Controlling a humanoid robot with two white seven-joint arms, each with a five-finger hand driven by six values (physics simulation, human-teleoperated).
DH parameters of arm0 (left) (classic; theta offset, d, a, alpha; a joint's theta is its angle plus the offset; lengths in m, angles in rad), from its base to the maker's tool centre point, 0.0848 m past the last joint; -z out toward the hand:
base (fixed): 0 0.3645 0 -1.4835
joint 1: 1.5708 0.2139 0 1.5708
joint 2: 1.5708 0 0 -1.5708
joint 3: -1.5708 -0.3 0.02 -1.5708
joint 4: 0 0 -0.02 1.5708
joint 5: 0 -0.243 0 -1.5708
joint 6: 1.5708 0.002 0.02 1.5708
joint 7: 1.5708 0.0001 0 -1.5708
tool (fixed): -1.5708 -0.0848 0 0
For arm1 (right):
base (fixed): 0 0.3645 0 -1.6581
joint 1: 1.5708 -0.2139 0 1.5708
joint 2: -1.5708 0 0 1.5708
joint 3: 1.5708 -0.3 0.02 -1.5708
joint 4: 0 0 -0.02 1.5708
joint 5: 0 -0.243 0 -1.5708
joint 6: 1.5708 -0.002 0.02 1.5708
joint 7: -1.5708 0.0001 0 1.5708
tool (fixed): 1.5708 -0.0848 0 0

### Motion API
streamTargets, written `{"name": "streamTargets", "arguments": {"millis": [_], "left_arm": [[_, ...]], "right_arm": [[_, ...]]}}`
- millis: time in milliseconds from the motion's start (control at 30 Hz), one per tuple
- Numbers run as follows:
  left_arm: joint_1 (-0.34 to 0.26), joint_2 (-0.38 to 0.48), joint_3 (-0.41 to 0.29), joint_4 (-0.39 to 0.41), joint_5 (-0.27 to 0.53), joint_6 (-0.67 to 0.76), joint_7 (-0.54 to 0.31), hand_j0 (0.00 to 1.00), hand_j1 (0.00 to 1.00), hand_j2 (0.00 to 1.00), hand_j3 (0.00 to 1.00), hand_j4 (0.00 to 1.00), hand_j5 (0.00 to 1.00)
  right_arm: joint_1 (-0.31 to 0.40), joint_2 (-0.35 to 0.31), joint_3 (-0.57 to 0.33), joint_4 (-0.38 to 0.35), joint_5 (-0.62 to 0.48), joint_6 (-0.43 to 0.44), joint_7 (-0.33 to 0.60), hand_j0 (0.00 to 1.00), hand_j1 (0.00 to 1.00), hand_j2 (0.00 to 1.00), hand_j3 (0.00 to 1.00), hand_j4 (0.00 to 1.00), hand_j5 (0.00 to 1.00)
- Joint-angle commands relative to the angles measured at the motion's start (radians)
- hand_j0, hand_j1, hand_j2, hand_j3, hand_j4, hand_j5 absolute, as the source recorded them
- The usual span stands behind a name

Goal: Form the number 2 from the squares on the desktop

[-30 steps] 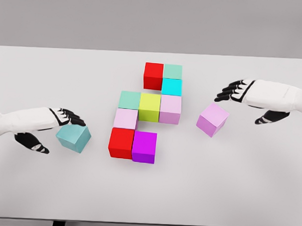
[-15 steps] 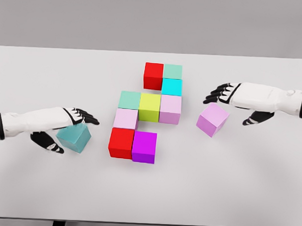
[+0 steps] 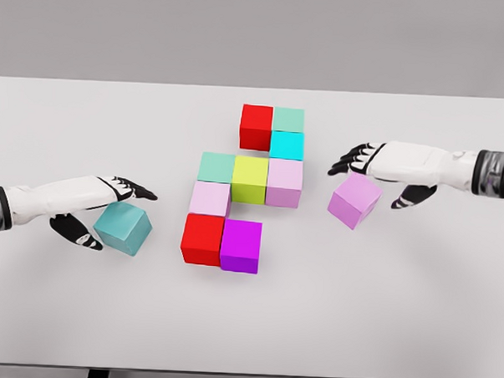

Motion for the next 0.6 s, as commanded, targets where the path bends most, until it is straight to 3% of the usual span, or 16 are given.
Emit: {"name": "streamTargets", "arguments": {"millis": [0, 300, 367, 500, 567], "left_arm": [[0.000, -0.001, 0.000, 0.003, 0.005, 0.002, -0.001, 1.00, 1.00, 1.00, 1.00, 1.00, 1.00], [0.000, -0.026, -0.001, 0.005, 0.006, 0.002, -0.001, 0.98, 0.98, 0.98, 0.98, 0.98, 0.98], [0.000, -0.026, -0.020, 0.003, 0.008, 0.002, -0.003, 0.84, 0.84, 0.84, 0.84, 0.84, 0.84], [0.000, -0.024, -0.021, 0.008, 0.006, 0.002, -0.003, 0.73, 0.73, 0.73, 0.73, 0.73, 0.73], [0.002, -0.026, -0.023, 0.010, 0.009, -0.004, -0.003, 0.58, 0.58, 0.58, 0.58, 0.58, 0.58]], "right_arm": [[-0.005, 0.016, 0.017, 0.031, 0.009, 0.002, 0.000, 1.00, 1.00, 1.00, 1.00, 1.00, 1.00], [-0.026, 0.044, 0.051, 0.037, 0.039, 0.002, 0.000, 1.00, 1.00, 1.00, 1.00, 1.00, 1.00], [-0.028, 0.050, 0.051, 0.037, 0.059, 0.002, 0.000, 1.00, 1.00, 1.00, 1.00, 1.00, 1.00], [-0.029, 0.056, 0.060, 0.038, 0.076, 0.002, 0.000, 1.00, 1.00, 1.00, 1.00, 1.00, 1.00], [-0.037, 0.057, 0.063, 0.038, 0.097, 0.002, 0.000, 1.00, 1.00, 1.00, 1.00, 1.00, 1.00]]}}
